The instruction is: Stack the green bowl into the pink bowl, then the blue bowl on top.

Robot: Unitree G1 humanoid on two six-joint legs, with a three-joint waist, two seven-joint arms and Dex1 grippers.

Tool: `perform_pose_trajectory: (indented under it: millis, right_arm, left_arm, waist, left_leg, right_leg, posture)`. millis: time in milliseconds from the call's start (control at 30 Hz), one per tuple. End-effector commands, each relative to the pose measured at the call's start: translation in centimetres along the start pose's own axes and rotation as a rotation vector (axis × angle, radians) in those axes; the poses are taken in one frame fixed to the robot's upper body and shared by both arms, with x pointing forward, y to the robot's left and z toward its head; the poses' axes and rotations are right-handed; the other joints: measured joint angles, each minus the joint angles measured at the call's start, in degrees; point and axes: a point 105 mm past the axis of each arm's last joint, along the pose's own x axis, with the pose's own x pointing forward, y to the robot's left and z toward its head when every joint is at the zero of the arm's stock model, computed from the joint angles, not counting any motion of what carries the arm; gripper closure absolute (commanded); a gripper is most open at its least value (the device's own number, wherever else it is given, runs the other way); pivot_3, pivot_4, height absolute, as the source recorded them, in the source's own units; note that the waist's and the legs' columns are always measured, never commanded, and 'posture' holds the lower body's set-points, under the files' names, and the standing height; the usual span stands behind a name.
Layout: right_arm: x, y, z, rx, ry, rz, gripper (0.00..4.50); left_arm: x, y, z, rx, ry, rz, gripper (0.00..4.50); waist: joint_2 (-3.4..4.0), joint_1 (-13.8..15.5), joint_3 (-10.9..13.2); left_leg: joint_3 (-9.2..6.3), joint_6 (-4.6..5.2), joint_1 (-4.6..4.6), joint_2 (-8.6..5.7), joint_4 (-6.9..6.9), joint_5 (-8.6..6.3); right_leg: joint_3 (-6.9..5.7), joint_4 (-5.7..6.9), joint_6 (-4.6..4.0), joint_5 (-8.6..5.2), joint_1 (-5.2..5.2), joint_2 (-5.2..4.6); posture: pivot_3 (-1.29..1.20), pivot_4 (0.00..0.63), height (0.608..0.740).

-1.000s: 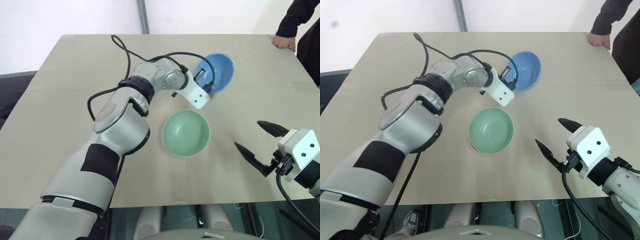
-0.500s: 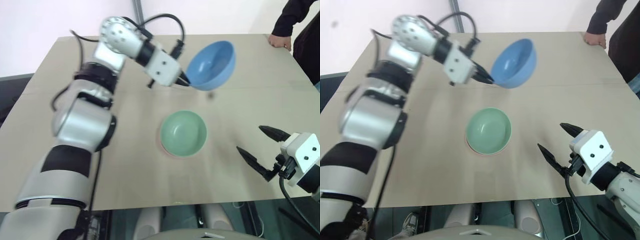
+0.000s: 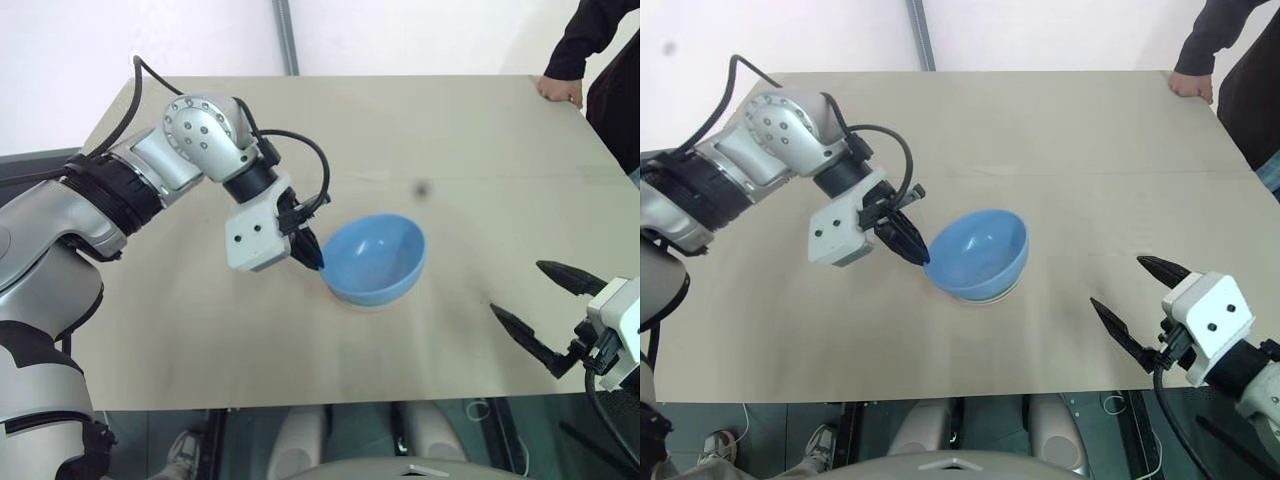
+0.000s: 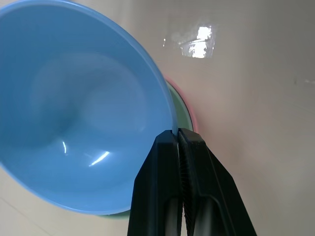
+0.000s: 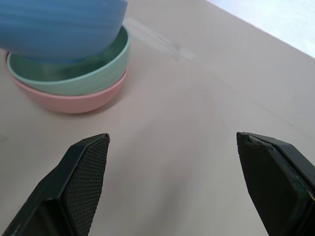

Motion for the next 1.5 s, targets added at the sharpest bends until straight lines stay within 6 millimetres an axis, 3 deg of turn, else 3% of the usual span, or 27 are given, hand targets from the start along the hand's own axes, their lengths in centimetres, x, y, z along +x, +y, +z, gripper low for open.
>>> perform_pose_trajectory:
  millis: [33,367,833,933,1067,1133,1267,1367,1500]
  right_arm:
    - [0.2,0.4,0.9,-0.025,-0.027,0.017,0.00]
    - [0.2,1.0,1.0,-0.008,-0.036,0.057,0.00]
    - [-1.0,1.0,2.1,0.044,-0.069,0.200,0.00]
    - [-1.0,1.0,2.2,0.041,-0.074,0.215,0.00]
    - [-1.1,1.0,2.3,0.041,-0.078,0.224,0.00]
    - [-1.0,1.0,2.3,0.044,-0.078,0.235,0.00]
    - [-0.7,0.8,2.4,0.053,-0.092,0.252,0.00]
    - [-0.3,0.7,2.3,0.060,-0.093,0.259,0.00]
    - [1.3,-0.3,2.0,0.044,-0.080,0.256,0.00]
  left_arm:
    - [-0.6,1.3,-0.6,0.036,0.039,0.029,4.46]
    - [-1.3,1.1,-2.2,0.017,0.122,0.027,4.46]
    - [-1.3,0.7,-1.6,0.049,0.111,0.039,4.46]
    - [-1.3,0.2,-1.4,0.043,0.112,0.023,3.54]
    - [-1.3,0.4,-1.1,0.033,0.090,0.069,1.99]
    - [-1.6,0.5,-0.8,0.001,0.080,0.102,1.99]
    - [-4.3,2.2,-1.5,-0.244,0.076,0.301,1.99]
    - [-5.9,2.3,-1.6,-0.402,0.056,0.398,1.99]
    - [-7.3,2.1,-2.1,-0.762,-0.077,0.771,1.99]
  waist:
    - [0.00,0.09,0.00]
    - [0.00,-0.04,0.00]
    - [0.00,-0.01,0.01]
    - [0.00,-0.01,0.01]
    - [-0.01,0.02,0.01]
    - [0.00,0.02,0.01]
    - [-0.01,0.01,0.01]
    - [0.00,-0.11,0.00]
    - [0.09,-0.75,-0.02]
  left_leg:
    - [0.00,0.00,0.00,0.00,0.00,0.00]
    - [0.04,0.00,-0.19,0.02,-0.03,0.00]
    - [0.03,0.01,-0.19,0.03,-0.03,0.00]
    - [0.02,0.01,-0.19,0.03,-0.04,0.00]
    - [0.03,0.01,-0.18,0.03,-0.04,0.00]
    - [0.02,0.01,-0.19,0.03,-0.04,0.00]
    - [0.01,0.01,-0.19,0.03,-0.04,0.00]
    - [0.01,0.01,-0.17,0.03,-0.03,0.00]
    - [-0.01,0.01,-0.04,0.13,-0.13,0.00]
  right_leg:
    - [0.00,-0.01,0.00,0.00,0.00,0.00]
    - [0.01,-0.17,0.00,-0.01,-0.13,-0.01]
    - [0.00,-0.18,0.00,-0.01,-0.11,-0.02]
    - [-0.01,-0.18,0.00,-0.01,-0.11,-0.01]
    - [0.00,-0.18,0.00,-0.01,-0.10,-0.03]
    - [-0.01,-0.18,0.00,-0.01,-0.10,-0.03]
    - [-0.03,-0.18,0.00,-0.01,-0.11,-0.02]
    - [-0.04,-0.17,0.01,-0.01,-0.11,-0.01]
    - [0.14,-0.17,0.01,-0.02,-0.10,0.00]
  posture:
    - [0.00,0.150,0.740]
    - [0.00,0.150,0.740]
    - [0.00,0.150,0.740]
    - [0.00,0.150,0.740]
    - [0.00,0.150,0.740]
    - [0.00,0.150,0.740]
    - [0.00,0.150,0.740]
    - [0.00,0.150,0.740]
    - [0.00,0.150,0.740]
